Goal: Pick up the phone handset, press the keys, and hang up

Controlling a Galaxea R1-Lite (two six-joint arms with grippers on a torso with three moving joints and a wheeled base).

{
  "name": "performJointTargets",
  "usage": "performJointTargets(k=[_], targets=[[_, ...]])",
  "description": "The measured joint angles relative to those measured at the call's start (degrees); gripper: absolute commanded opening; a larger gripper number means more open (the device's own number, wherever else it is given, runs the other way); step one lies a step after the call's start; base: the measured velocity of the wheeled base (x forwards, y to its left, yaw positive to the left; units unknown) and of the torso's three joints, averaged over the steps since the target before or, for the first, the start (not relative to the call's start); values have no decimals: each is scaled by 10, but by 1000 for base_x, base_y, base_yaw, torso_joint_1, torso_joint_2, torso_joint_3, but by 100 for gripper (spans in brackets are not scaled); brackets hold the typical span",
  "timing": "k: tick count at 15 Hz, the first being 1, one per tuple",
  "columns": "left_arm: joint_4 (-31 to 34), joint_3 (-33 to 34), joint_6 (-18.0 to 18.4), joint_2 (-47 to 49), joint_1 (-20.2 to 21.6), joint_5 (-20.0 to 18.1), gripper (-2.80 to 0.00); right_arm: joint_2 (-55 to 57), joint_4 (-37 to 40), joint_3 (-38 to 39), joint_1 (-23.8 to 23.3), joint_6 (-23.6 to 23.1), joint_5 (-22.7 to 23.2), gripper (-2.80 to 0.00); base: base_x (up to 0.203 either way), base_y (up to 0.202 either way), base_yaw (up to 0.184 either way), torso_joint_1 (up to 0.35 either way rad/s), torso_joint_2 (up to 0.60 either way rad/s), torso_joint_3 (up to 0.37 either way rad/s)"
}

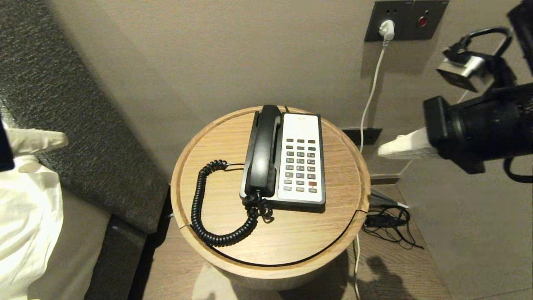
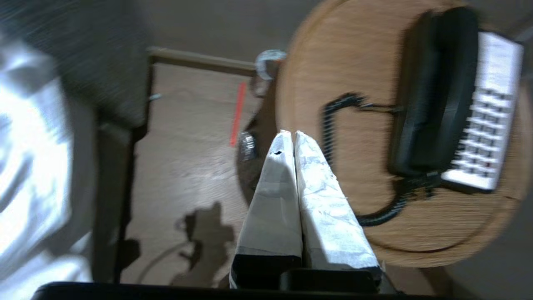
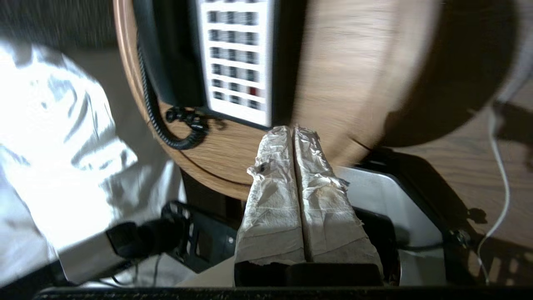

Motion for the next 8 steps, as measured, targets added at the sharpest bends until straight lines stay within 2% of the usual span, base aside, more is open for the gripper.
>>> performJointTargets(k=[5,8], targets=[[-17,127,-19,-162,132,0,-280,-183,17,119,-107,14,4,-280,0,0,0,0,0,0],[-23,192,-21,-249,185,-2,-280,-293,43,182,-160,24,7,-280,0,0,0,0,0,0]])
